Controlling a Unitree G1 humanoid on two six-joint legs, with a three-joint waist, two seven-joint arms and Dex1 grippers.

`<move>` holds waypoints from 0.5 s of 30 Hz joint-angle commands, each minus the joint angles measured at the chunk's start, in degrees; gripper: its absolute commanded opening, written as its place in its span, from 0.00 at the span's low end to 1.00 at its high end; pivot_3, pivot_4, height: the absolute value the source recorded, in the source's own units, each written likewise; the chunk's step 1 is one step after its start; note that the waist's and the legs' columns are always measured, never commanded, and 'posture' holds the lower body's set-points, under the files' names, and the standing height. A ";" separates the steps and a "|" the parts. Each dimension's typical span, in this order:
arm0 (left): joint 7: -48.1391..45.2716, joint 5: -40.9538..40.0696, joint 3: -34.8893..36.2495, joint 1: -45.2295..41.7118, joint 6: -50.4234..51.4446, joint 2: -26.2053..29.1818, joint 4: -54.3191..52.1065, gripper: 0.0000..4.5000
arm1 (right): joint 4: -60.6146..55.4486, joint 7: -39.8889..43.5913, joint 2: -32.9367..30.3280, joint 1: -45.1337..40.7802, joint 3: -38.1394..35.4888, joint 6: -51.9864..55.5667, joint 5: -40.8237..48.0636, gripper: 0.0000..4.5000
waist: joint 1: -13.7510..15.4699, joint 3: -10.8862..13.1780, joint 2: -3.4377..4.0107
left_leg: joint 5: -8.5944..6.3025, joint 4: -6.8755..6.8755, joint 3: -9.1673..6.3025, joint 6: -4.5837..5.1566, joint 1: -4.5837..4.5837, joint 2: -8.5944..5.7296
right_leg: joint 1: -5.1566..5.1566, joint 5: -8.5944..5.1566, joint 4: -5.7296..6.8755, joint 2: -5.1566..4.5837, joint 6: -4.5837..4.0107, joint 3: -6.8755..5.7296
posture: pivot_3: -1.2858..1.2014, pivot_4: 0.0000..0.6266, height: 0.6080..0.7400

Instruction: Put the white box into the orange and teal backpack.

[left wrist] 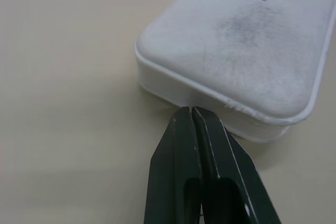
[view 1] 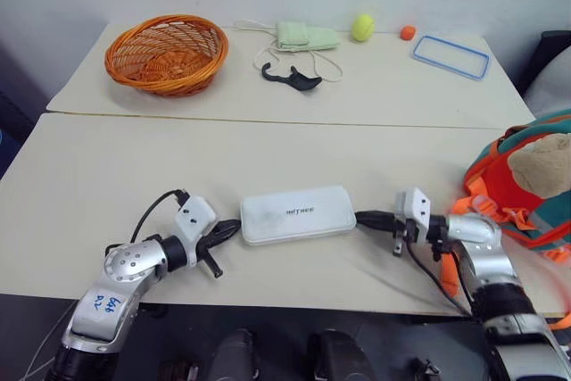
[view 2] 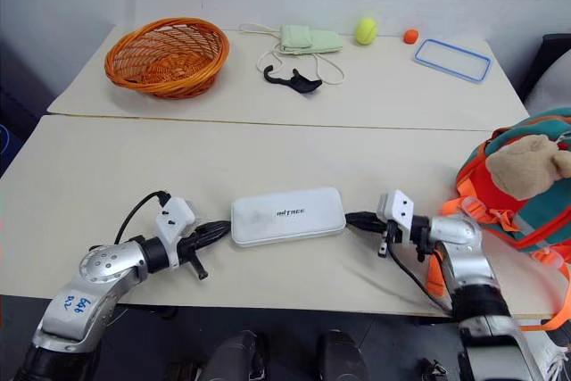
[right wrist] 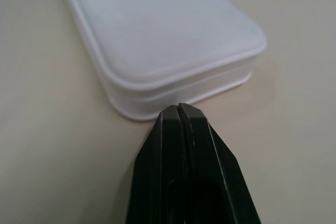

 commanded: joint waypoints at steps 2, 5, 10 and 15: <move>-1.11 0.06 0.54 -0.17 -2.10 0.12 -0.26 0.01 | -8.99 -1.52 -1.89 3.79 -1.21 4.99 2.25 0.00 | -0.09 0.00 0.00 | 0.00 0.01 0.01 0.00 0.00 0.00 | 0.00 0.00 0.01 0.00 0.00 0.01 | 0.52 0.24 1.00; -1.33 -0.07 1.69 -0.17 -2.50 0.28 0.73 0.01 | -11.28 -2.97 -2.86 5.69 -1.87 6.96 2.16 0.00 | -0.07 0.00 0.00 | 0.00 -0.02 0.01 -0.01 0.01 0.00 | -0.02 0.00 0.03 0.01 0.00 0.01 | 0.52 0.24 1.00; -3.03 -0.01 4.75 0.43 -4.62 2.31 4.27 0.01 | -10.69 -4.98 -5.02 6.07 -2.89 7.06 0.87 0.00 | -0.04 0.00 0.00 | 0.00 -0.03 0.01 -0.01 0.00 -0.01 | -0.03 0.00 0.01 0.00 0.00 0.01 | 0.52 0.24 1.00; -5.03 -0.42 4.13 -0.26 -5.60 2.81 5.12 0.01 | -2.81 -10.82 -4.35 0.27 -1.94 2.76 -4.40 0.00 | -0.18 0.00 0.00 | 0.00 0.00 0.03 -0.01 0.01 -0.01 | -0.03 0.00 0.02 -0.01 0.00 0.03 | 0.52 0.24 1.00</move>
